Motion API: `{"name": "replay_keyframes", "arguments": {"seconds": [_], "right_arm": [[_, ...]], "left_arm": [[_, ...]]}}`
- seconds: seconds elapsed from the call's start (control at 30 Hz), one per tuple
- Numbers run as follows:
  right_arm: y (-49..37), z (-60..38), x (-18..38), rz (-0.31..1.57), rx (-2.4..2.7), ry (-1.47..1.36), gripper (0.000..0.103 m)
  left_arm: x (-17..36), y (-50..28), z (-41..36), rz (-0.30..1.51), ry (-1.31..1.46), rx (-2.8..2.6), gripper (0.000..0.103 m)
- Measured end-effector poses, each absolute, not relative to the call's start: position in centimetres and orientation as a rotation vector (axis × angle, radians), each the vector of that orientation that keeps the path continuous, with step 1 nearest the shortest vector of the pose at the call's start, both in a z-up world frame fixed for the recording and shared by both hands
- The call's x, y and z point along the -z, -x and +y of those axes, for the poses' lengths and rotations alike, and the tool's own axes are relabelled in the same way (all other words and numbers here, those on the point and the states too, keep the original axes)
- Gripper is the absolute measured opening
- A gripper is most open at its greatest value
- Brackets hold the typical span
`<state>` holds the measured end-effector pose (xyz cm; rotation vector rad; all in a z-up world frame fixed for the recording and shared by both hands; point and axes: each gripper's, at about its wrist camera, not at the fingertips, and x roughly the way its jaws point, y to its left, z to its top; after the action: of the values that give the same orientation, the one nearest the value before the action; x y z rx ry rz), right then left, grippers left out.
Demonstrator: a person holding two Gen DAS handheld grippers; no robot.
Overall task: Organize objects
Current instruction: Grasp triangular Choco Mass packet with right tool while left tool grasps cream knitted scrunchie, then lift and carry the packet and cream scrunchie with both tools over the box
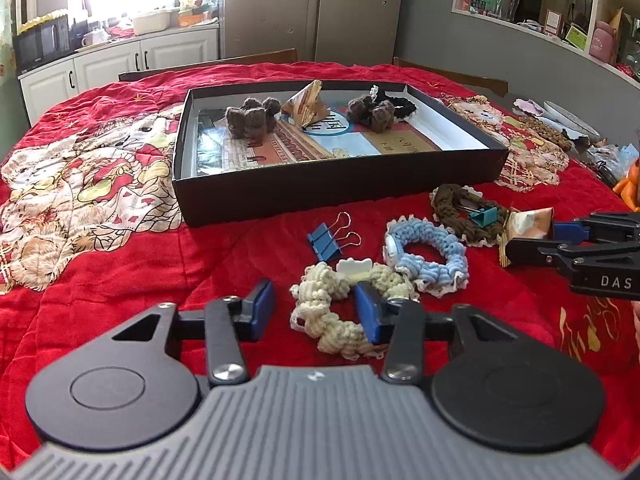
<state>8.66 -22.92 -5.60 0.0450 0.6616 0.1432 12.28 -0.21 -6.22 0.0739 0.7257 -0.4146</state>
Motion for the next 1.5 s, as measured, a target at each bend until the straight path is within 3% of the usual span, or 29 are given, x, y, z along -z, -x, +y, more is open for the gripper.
{"name": "replay_keyframes", "arguments": {"seconds": [0.17, 0.47, 1.5], "right_arm": [[-8.6, -23.0, 5.6, 0.66, -0.144, -0.043, 0.038], [-8.5, -22.9, 5.6, 0.661, -0.145, -0.044, 0.037], [-7.7, -22.6, 3.5, 0.631, -0.173, -0.017, 0.036]], "left_arm": [[6.2, -12.1, -0.3, 0.725, -0.085, 0.419, 0.032], [6.0, -11.8, -0.4, 0.722, -0.091, 0.417, 0.02], [3.1, -10.2, -0.5, 0.66, -0.109, 0.433, 0.017]]}}
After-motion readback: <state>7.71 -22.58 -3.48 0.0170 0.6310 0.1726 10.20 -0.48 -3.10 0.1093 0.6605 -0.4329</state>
